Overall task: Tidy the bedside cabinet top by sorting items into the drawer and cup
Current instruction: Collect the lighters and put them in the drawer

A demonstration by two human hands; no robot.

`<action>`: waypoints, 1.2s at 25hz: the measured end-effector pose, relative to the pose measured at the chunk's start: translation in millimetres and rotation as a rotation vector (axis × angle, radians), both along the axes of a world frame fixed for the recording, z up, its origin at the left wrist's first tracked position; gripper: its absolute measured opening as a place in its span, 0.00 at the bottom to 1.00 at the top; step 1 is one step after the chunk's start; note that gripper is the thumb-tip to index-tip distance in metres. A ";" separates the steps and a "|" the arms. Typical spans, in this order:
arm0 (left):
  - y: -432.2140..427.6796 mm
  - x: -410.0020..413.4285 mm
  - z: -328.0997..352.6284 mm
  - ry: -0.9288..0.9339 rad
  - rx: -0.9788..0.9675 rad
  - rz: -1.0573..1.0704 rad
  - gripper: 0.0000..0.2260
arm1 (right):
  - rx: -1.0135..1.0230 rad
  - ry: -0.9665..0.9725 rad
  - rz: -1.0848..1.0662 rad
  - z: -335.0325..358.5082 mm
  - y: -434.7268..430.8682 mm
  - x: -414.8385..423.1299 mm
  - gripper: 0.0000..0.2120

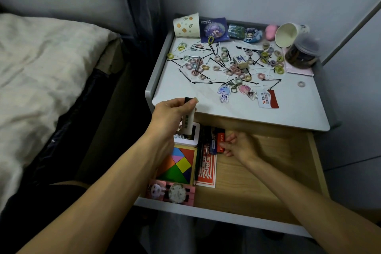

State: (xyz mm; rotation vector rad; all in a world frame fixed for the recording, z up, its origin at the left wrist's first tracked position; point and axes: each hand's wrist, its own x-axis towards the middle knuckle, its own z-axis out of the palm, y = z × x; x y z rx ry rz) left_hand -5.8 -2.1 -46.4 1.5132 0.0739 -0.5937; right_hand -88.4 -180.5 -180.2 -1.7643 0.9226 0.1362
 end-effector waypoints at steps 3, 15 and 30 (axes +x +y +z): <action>0.4 0.3 -2.7 -0.050 0.049 -0.063 0.11 | -0.027 -0.044 0.013 14.6 2.9 -3.2 0.06; -3.8 -10.7 -17.6 -0.044 0.187 -0.258 0.14 | 0.213 -0.343 0.222 102.1 56.9 -36.4 0.12; 19.0 -0.1 -31.3 -0.698 1.221 -0.458 0.14 | 0.013 0.040 0.054 34.8 -12.0 -35.7 0.08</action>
